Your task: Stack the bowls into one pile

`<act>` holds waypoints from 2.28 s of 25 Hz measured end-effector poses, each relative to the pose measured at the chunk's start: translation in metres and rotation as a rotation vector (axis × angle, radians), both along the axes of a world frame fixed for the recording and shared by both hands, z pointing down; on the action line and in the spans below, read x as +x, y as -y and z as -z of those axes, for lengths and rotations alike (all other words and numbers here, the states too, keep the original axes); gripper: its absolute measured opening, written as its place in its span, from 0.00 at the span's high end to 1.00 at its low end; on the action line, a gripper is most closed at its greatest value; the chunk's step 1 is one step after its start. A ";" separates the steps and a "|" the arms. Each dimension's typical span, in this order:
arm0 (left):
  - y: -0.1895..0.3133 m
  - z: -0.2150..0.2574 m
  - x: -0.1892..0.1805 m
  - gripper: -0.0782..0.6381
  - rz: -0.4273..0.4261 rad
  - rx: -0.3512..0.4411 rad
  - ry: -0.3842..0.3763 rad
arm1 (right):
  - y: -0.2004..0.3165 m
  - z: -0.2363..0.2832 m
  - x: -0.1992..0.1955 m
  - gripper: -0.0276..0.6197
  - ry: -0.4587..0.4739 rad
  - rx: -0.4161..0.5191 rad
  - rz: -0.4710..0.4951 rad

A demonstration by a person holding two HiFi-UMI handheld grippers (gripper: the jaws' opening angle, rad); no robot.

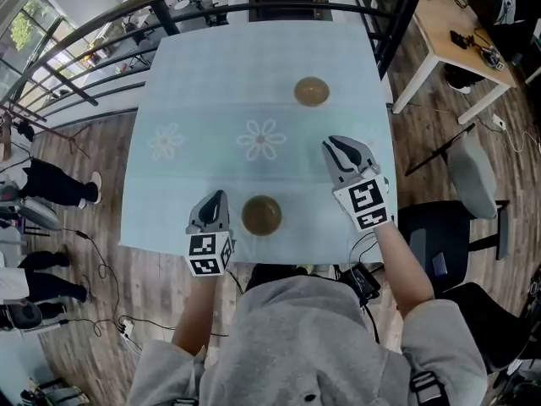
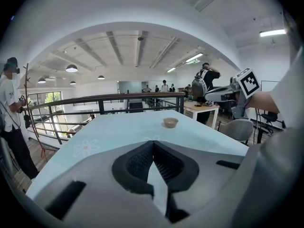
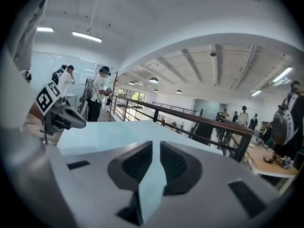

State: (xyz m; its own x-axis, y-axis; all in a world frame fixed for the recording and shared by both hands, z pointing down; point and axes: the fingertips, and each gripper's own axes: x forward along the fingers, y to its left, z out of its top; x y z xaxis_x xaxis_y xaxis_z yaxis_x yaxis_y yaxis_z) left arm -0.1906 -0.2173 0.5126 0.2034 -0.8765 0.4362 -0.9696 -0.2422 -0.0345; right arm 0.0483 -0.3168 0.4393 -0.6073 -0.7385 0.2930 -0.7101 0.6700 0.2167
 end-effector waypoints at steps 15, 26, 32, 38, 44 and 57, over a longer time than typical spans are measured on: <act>0.081 -0.029 -0.029 0.87 0.016 -0.063 -0.042 | 0.118 -0.047 -0.022 0.81 -0.143 -0.051 -0.014; 0.123 -0.071 -0.033 0.87 0.008 -0.136 -0.070 | 0.175 -0.112 -0.018 0.81 -0.263 -0.119 -0.029; 0.131 -0.087 -0.043 0.87 0.007 -0.175 -0.082 | 0.197 -0.146 -0.019 0.81 -0.323 -0.146 -0.018; 0.138 -0.100 -0.042 0.87 -0.011 -0.211 -0.094 | 0.207 -0.169 -0.018 0.81 -0.373 -0.163 -0.006; 0.142 -0.107 -0.044 0.87 -0.011 -0.227 -0.109 | 0.210 -0.188 -0.019 0.81 -0.453 -0.154 0.000; 0.146 -0.112 -0.045 0.87 -0.016 -0.229 -0.120 | 0.216 -0.186 -0.027 0.91 -0.528 -0.077 0.013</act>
